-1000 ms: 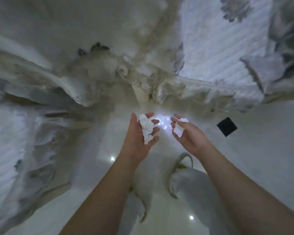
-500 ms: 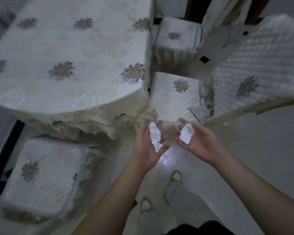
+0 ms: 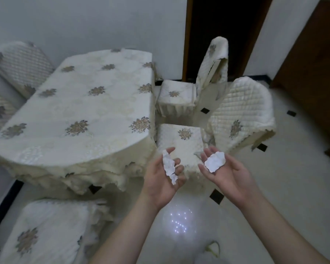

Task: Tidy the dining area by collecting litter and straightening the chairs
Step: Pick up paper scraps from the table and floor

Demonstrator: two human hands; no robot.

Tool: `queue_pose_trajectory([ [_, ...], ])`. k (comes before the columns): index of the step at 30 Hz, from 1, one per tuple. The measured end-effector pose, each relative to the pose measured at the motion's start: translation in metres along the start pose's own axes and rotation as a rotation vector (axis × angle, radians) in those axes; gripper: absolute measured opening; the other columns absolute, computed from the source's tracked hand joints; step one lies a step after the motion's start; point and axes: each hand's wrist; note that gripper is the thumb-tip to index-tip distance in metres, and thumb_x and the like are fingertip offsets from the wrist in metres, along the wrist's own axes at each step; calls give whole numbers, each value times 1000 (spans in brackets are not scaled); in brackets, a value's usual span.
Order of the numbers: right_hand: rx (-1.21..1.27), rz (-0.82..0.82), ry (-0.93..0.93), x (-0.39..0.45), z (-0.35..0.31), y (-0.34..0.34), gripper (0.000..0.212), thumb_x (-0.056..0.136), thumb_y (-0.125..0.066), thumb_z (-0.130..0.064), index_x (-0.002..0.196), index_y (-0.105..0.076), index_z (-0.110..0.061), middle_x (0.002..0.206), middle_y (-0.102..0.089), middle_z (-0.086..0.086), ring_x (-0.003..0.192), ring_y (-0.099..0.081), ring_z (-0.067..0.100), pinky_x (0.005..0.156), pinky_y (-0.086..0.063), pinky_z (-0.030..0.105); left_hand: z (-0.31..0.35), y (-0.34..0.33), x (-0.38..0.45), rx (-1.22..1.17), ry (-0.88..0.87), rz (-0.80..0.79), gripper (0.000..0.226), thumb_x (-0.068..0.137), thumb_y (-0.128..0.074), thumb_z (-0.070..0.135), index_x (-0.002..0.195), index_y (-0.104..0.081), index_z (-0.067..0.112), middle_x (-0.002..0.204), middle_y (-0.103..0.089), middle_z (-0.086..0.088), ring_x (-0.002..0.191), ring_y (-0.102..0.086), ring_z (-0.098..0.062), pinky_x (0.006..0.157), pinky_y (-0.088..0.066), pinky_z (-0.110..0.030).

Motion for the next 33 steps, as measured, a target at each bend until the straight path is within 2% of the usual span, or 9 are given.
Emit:
queue_pose_trajectory([
  [3, 40, -20, 61, -19, -23, -4, 43, 92, -49, -21, 134, -52, -9, 127, -61, 13, 115, -60, 25, 94, -50, 44, -15, -27, 6, 38, 16, -46, 30, 91, -58, 34, 118, -61, 22, 84, -46, -4, 71, -42, -17, 60, -35, -30],
  [8, 99, -77, 146, -52, -81, 17, 43, 91, -50, -21, 133, -54, -16, 108, -63, 8, 99, -60, 21, 88, -53, 39, -52, -72, 29, 98, 19, -104, 29, 90, -60, 34, 115, -63, 21, 77, -44, -1, 64, -41, -15, 59, -33, -29],
  [14, 93, -83, 257, -112, -178, 79, 40, 91, -47, -22, 130, -55, -19, 108, -61, 4, 99, -58, 19, 98, -36, 36, -142, -136, 83, 93, 64, -122, 29, 90, -57, 32, 115, -60, 19, 83, -45, -4, 66, -44, -17, 61, -37, -29],
  [18, 130, 27, 308, -147, -240, 117, 36, 89, -45, -18, 124, -56, -14, 108, -64, 5, 103, -60, 22, 108, -32, 38, -210, -186, 123, 131, 124, -162, 32, 81, -65, 33, 109, -66, 18, 86, -48, -5, 67, -46, -18, 59, -40, -29],
  [23, 181, 115, 351, -164, -297, 144, 45, 87, -45, -13, 130, -55, -6, 113, -66, 8, 112, -60, 22, 104, -42, 38, -275, -229, 158, 130, 183, -188, 35, 77, -71, 29, 109, -67, 16, 83, -50, -7, 66, -43, -18, 57, -39, -29],
  [27, 171, 133, 378, -157, -329, 163, 40, 90, -48, -16, 129, -58, -6, 105, -62, 8, 99, -60, 20, 98, -45, 36, -296, -242, 187, 157, 184, -170, 44, 71, -76, 26, 112, -64, 15, 80, -49, -7, 62, -44, -17, 55, -40, -29],
  [30, 178, 104, 399, -140, -348, 171, 40, 90, -50, -16, 128, -59, -10, 97, -61, 7, 92, -60, 19, 98, -45, 36, -297, -244, 218, 155, 203, -189, 40, 72, -76, 26, 110, -67, 16, 80, -50, -6, 64, -44, -17, 56, -40, -29],
  [33, 207, 114, 393, -116, -369, 175, 41, 90, -50, -14, 129, -56, -6, 95, -59, 9, 88, -60, 19, 92, -49, 32, -296, -248, 257, 150, 217, -207, 37, 75, -74, 27, 110, -68, 16, 81, -50, -5, 64, -46, -16, 57, -40, -29],
])
Point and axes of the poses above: each hand's wrist, its own x-axis towards the middle knuckle, its own y-axis out of the back of the hand, z = x × y
